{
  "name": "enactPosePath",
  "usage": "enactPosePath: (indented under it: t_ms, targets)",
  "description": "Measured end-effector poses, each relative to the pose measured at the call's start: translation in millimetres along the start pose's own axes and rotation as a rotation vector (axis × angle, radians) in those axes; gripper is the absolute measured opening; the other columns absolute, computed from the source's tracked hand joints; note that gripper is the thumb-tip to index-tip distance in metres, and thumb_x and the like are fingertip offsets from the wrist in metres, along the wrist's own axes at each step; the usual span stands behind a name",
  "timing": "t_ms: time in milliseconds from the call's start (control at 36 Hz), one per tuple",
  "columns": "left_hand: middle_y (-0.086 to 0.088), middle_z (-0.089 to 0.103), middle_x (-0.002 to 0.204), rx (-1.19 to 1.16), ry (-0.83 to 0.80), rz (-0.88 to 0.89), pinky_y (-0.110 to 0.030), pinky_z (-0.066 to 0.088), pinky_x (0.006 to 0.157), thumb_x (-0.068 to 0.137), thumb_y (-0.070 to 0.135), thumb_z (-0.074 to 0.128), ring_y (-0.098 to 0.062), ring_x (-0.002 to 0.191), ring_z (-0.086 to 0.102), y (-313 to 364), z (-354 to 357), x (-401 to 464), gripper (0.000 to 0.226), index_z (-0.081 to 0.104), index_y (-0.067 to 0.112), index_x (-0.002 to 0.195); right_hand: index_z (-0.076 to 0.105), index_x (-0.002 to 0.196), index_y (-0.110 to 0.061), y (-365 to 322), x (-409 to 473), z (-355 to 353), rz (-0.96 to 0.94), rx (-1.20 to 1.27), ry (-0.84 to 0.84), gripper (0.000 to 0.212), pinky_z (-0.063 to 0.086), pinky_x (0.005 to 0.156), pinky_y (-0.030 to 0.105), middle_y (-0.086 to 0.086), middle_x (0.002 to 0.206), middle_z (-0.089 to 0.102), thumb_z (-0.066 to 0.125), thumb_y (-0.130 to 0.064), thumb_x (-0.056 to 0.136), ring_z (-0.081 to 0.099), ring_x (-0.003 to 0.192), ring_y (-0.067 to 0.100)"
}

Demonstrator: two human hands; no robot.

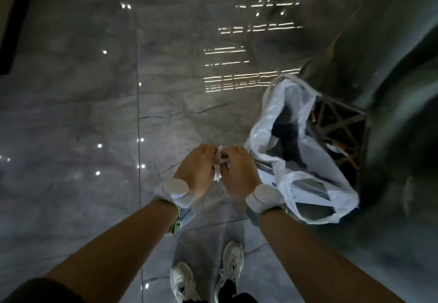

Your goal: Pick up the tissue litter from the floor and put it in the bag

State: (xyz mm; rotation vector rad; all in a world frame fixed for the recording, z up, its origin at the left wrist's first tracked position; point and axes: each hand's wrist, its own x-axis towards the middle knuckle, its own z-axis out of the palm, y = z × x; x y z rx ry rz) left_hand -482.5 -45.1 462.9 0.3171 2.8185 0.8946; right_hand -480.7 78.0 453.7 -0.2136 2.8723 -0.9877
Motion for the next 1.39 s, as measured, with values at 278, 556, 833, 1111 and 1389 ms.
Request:
enactPosePath:
  t_ms: [278,556,833,1111,1389]
  targets:
    - [-0.022,0.057,0.111,0.043,-0.057,0.127,-0.038,0.04,0.079,0.091,0.006,0.047,-0.036,0.099,0.052,84,-2,60,0.017,0.054,-0.001,0.105,0.063,0.087,-0.004,43,6,-77,0.23,0.045,0.202,0.011,0.04,0.067,0.034,0.018,0.093,0.062,0.054,-0.002,0.08,0.057,0.081,0.035]
    - [-0.018,0.059,0.106,0.113,-0.2,0.223,-0.036,0.046,0.082,0.089,0.003,0.053,-0.032,0.096,0.056,116,59,93,0.011,0.053,0.003,0.1,0.057,0.114,-0.004,99,-7,-90,0.472,0.051,0.015,0.029,0.043,0.089,0.041,0.02,0.114,0.061,0.047,-0.012,0.089,0.055,0.106,0.037]
    - [-0.014,0.058,0.118,0.117,-0.31,0.15,-0.03,0.046,0.089,0.09,0.007,0.051,-0.026,0.106,0.057,113,59,91,0.019,0.053,0.006,0.11,0.057,0.114,-0.009,102,-8,-92,0.457,-0.073,-0.148,0.027,0.051,0.09,0.04,0.014,0.115,0.065,0.041,-0.018,0.094,0.062,0.103,0.032]
    - [-0.014,0.052,0.128,0.093,-0.241,0.127,-0.034,0.043,0.084,0.094,0.007,0.039,-0.033,0.108,0.055,156,-20,79,0.026,0.049,0.011,0.118,0.062,0.099,-0.018,55,5,-151,0.459,0.029,0.046,0.023,0.048,0.072,0.034,0.008,0.104,0.069,0.047,-0.028,0.085,0.062,0.088,0.03]
    - [-0.015,0.048,0.138,0.084,-0.173,0.164,-0.041,0.044,0.097,0.094,0.018,0.047,-0.034,0.115,0.053,205,-106,64,0.035,0.043,0.01,0.128,0.063,0.101,-0.013,-3,12,-233,0.337,0.011,0.118,0.025,0.048,0.078,0.035,0.012,0.101,0.07,0.045,-0.024,0.089,0.063,0.093,0.032]
